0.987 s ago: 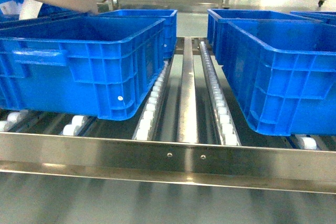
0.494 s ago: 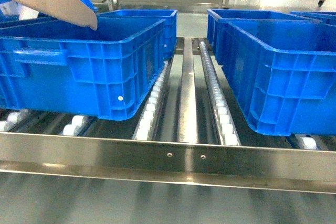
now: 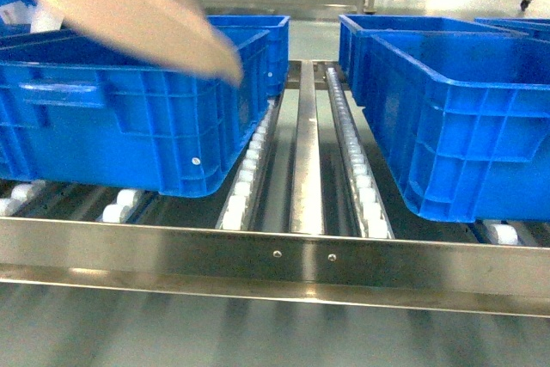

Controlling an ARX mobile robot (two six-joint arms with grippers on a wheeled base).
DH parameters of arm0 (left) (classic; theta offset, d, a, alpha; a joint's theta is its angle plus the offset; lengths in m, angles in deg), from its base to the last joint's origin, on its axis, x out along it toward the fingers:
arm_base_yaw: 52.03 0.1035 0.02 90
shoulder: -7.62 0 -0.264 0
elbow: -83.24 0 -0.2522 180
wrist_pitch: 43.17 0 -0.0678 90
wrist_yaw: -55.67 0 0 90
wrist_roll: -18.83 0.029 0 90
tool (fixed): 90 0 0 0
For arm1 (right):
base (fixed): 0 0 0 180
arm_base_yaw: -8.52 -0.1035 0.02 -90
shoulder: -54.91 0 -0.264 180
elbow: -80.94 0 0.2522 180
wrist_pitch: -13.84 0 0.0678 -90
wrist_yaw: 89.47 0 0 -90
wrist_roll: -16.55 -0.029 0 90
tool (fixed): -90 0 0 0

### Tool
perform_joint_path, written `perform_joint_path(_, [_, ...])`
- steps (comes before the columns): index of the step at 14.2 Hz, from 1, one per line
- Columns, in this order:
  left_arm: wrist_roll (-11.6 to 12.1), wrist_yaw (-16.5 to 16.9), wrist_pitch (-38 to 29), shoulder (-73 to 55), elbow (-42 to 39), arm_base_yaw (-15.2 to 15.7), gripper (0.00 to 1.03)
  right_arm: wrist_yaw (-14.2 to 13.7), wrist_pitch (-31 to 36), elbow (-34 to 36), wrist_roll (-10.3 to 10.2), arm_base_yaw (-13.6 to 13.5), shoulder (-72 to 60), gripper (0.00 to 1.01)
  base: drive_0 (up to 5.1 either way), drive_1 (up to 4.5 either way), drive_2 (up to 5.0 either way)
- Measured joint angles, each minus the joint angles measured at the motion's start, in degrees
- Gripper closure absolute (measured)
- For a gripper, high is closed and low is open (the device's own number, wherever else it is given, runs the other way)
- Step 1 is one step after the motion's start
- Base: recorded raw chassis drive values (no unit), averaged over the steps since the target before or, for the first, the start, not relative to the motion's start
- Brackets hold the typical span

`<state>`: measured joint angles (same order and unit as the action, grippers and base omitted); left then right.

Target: Place part in tray to right shelf

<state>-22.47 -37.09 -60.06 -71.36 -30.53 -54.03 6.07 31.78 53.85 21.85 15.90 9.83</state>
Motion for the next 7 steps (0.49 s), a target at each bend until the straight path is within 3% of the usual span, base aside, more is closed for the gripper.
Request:
perform_joint_path(1, [10.82, 3.63, -2.86, 3.74, -6.36, 0.92, 0.89, 0.5, -0.11, 1.75, -2.23, -1.22, 2.16, 0.41, 0.0, 0.0, 0.0])
perform_joint_path(2, [18.43, 4.46, -6.27, 6.75, -10.58, 1.46, 0.89, 0.28, -0.63, 3.43, -3.3, -1.84, 4.09, 0.54, 0.0, 0.0, 0.0])
perform_joint_path(3, [26.47, 4.42, -8.79, 10.58, -16.02, 1.44, 0.89, -1.7, -1.64, 4.98, -3.98, -3.17, 6.21, 0.68, 0.0, 0.0, 0.0])
perform_joint_path(4, [30.88, 4.42, -10.88, 13.25, -20.48, 1.36, 0.9, -5.01, -2.56, 6.34, -4.35, -6.82, 8.28, 0.81, 0.0, 0.0, 0.0])
perform_joint_path(5, [33.27, 4.44, -13.07, 15.47, -24.39, 1.38, 0.9, -4.7, -3.32, 7.28, -4.35, -7.74, 10.43, 0.96, 0.0, 0.0, 0.0])
perform_joint_path(7, [36.48, 4.28, -14.51, 20.02, -30.58, 1.42, 0.9, -5.49, -5.55, 8.96, -4.48, -7.37, 14.32, 0.99, 0.0, 0.0, 0.0])
